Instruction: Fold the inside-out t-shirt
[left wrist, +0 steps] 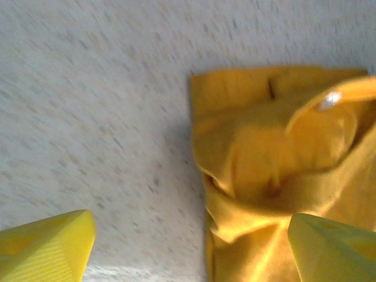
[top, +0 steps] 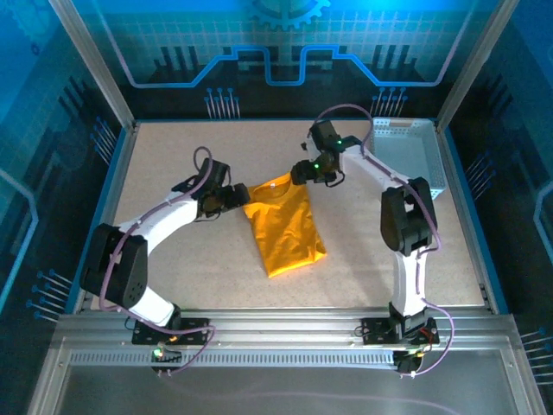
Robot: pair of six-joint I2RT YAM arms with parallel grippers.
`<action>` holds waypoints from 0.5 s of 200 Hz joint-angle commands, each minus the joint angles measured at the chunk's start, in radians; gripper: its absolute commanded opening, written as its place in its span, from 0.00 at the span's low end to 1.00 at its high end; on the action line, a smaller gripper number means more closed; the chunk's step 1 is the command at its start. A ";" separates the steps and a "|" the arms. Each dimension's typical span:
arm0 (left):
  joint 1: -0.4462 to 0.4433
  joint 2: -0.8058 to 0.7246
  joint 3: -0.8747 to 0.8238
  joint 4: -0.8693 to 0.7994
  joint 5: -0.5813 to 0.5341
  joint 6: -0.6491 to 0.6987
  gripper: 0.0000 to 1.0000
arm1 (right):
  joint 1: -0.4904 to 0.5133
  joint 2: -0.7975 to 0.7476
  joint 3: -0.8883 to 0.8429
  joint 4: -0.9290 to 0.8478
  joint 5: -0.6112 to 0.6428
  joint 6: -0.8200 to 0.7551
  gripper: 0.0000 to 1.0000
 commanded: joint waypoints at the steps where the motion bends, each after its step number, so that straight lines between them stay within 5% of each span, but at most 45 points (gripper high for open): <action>1: -0.054 0.059 -0.010 0.027 0.070 -0.042 0.87 | -0.003 0.002 -0.083 0.102 -0.107 -0.028 0.69; 100: -0.056 0.276 0.041 0.127 0.090 -0.095 0.78 | 0.010 0.111 -0.099 0.144 -0.134 -0.027 0.57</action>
